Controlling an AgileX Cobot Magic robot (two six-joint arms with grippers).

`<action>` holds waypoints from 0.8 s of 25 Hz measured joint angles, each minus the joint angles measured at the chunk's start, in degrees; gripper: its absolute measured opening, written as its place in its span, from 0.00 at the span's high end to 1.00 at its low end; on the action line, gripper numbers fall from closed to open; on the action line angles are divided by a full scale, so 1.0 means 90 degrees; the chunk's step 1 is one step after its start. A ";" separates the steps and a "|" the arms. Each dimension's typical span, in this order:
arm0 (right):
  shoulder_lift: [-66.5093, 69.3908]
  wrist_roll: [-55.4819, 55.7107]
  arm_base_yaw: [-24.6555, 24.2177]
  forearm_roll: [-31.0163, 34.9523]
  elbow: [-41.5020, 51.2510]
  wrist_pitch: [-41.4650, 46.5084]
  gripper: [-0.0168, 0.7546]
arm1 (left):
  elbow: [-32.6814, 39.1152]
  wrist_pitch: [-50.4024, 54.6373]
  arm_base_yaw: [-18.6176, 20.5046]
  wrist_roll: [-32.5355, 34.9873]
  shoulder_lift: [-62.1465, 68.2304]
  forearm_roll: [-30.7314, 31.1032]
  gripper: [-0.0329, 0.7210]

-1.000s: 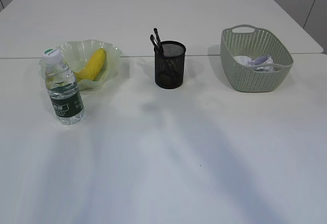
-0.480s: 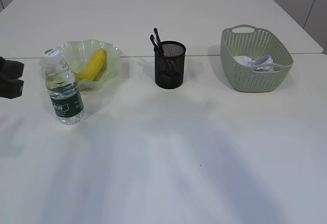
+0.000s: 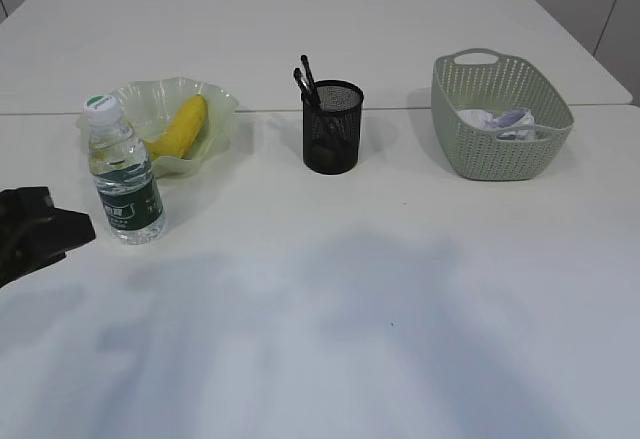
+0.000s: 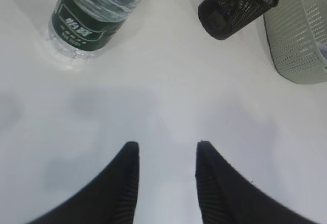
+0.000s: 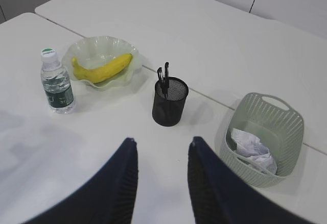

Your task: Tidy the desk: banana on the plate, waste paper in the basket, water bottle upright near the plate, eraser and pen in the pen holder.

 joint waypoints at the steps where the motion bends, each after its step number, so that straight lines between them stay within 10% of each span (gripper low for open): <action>1: -0.0117 -0.0017 0.0000 0.0000 0.0000 0.0077 0.65 | 0.0073 0.0251 0.0242 -0.0075 0.0000 0.0011 0.60; 10: -0.0712 0.0119 0.0000 -0.0090 0.0423 0.0923 0.65 | 0.0181 0.2938 0.4682 -0.0060 0.0000 0.1731 0.60; 20: -0.2016 0.0462 0.0000 -0.0605 0.1708 0.1016 0.65 | -0.0646 0.2687 0.4740 0.0087 -0.0242 0.3537 0.60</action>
